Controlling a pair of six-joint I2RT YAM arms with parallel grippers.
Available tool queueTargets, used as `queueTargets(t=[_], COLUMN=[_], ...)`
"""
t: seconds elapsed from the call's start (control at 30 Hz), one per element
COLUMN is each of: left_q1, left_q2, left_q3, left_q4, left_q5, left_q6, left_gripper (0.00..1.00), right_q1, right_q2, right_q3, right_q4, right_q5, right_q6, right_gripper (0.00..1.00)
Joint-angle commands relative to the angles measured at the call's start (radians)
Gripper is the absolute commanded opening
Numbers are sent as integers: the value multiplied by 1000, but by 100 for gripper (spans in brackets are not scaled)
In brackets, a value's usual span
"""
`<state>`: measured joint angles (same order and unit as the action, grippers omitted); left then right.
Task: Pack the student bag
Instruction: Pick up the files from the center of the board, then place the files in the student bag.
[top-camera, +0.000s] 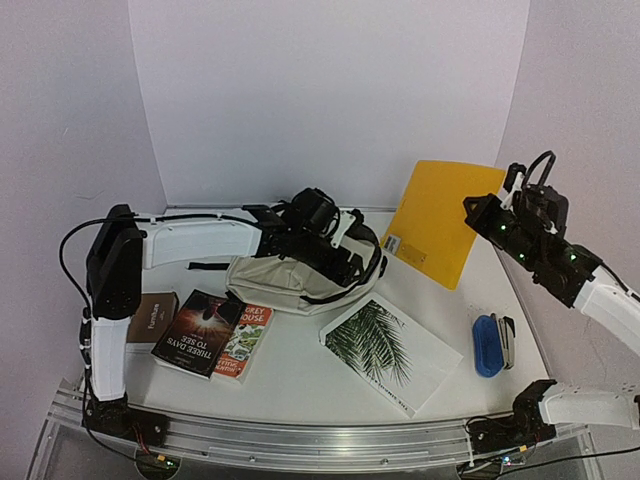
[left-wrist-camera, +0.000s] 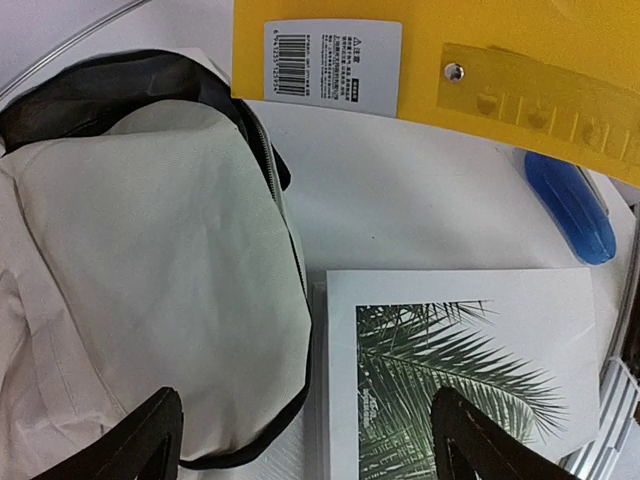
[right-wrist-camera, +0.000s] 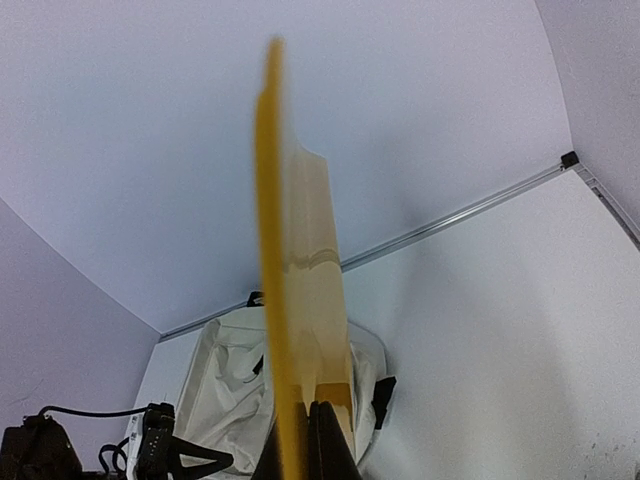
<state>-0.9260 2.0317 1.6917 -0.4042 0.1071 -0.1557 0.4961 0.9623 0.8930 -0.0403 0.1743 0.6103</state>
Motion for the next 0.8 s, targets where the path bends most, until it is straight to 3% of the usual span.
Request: queueTargets(t=[0.0,0.13,0.6,0.77], left_q1=[-18,-25,-28,-28], left_q2=[90,165,292,339], left_q3=[100,168,310,354], left_q4=[20,-3,15,-15], left_q5=[-164,-287,-228,-254], left_q6=[82,107,105,120], left_gripper=[86,86,90,87], right_q1=[3,3,4,3], right_q2=[-8,-36,-80,-82], right_q3=[-6,-24,-46,-49], right_q4=[72,72,42,42], right_q5=[14,45,113,119], right_q6=[29,36,40,44], right_gripper=[0,0,0,0])
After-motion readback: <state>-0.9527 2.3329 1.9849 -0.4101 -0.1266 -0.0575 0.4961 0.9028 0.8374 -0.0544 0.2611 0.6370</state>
